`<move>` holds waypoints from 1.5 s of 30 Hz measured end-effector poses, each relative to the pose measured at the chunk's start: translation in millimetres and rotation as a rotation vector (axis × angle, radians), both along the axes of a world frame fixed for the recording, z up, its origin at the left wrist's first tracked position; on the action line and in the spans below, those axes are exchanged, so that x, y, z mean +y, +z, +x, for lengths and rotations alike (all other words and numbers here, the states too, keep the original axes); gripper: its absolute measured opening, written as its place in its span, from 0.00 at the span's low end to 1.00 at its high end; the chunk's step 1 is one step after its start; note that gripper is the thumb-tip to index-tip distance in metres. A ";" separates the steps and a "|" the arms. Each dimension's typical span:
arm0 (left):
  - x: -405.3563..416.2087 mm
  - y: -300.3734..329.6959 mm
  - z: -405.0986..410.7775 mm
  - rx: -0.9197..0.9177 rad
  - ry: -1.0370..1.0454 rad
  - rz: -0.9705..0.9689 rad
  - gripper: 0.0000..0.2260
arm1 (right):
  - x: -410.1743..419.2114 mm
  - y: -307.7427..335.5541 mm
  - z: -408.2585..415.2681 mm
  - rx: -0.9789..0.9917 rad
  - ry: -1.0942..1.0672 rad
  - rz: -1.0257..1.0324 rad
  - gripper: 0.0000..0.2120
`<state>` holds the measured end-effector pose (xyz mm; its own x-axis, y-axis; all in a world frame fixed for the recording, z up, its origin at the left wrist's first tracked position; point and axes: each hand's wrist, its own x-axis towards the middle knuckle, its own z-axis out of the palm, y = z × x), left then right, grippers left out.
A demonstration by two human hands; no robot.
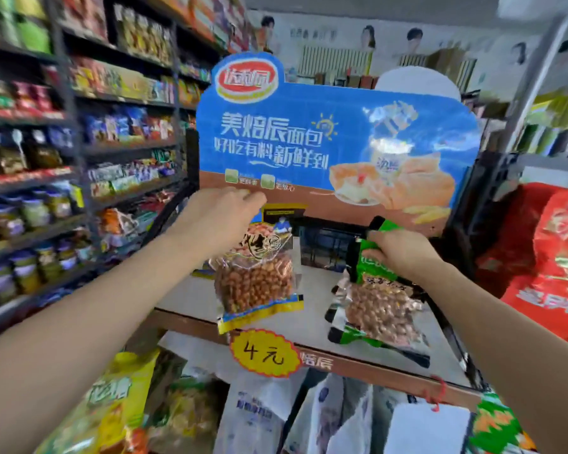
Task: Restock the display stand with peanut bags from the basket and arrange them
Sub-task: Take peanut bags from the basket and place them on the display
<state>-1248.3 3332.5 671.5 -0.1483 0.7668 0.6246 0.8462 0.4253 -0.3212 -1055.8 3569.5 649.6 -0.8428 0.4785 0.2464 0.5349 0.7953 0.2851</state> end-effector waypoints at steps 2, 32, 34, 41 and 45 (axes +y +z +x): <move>11.6 4.4 -19.2 0.015 0.048 -0.012 0.10 | 11.6 -12.2 -14.3 -0.082 0.012 -0.020 0.17; 41.5 -107.8 107.1 -0.372 -1.168 -0.399 0.15 | -165.4 -137.1 139.6 0.666 -0.478 0.008 0.13; 43.9 -129.8 162.1 -0.409 -1.160 -0.598 0.13 | -187.8 -167.3 190.8 0.667 -0.616 -0.072 0.14; 64.0 -289.0 352.8 -0.268 -0.916 -1.176 0.11 | -285.5 -294.5 405.0 0.480 -1.215 -0.534 0.12; 51.0 -374.4 442.4 -0.427 -0.705 -1.407 0.11 | -329.1 -359.5 503.5 0.550 -1.394 -0.810 0.13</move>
